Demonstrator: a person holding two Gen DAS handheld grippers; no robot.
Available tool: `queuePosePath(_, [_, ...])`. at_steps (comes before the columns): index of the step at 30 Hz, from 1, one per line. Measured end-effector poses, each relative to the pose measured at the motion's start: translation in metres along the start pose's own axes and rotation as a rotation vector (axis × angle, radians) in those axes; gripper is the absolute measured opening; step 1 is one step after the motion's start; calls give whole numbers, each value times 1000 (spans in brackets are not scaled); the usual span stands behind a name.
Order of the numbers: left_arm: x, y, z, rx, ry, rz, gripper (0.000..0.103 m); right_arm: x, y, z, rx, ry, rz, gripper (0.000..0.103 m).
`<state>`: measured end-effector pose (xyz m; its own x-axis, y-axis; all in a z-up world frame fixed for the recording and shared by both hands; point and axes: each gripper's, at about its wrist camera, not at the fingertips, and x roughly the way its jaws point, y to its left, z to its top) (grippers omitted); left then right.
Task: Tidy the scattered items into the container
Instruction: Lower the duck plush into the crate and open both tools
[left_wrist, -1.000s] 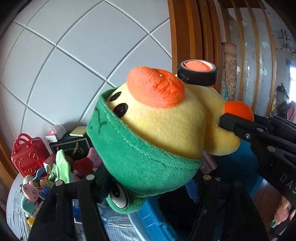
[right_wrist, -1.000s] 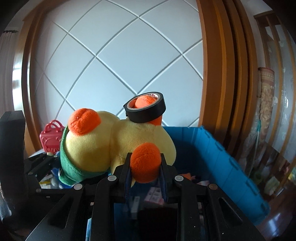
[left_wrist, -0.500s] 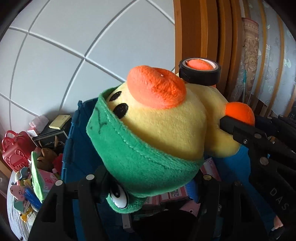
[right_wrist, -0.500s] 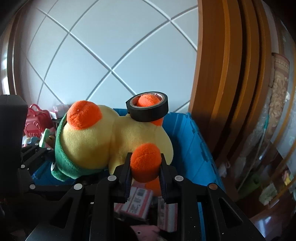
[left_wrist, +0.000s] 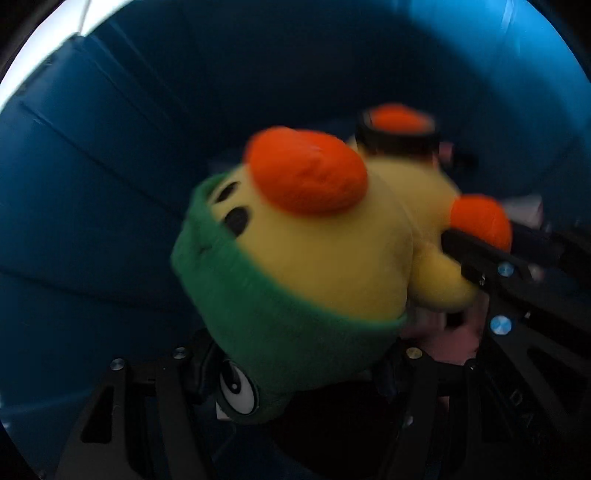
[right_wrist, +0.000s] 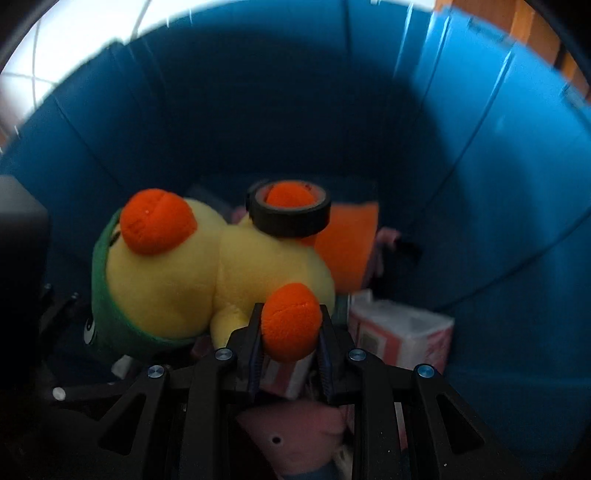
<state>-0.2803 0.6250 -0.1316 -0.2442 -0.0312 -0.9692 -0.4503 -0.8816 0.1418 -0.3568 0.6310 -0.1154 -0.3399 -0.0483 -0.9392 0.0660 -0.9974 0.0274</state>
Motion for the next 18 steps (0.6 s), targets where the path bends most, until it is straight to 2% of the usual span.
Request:
queuePosePath(5, [15, -16, -9, 7, 25, 22, 69, 13, -11, -9, 47, 40, 21, 25])
queuePosePath(8, [17, -21, -12, -11, 47, 7, 71, 12, -11, -12, 40, 36, 16, 25])
queuePosePath(13, [9, -33, -18, -14, 41, 3, 75, 4, -17, -13, 69, 9, 33, 28])
queuePosePath(18, [-3, -46, -30, -8, 61, -36, 77, -3, -18, -14, 87, 11, 41, 30])
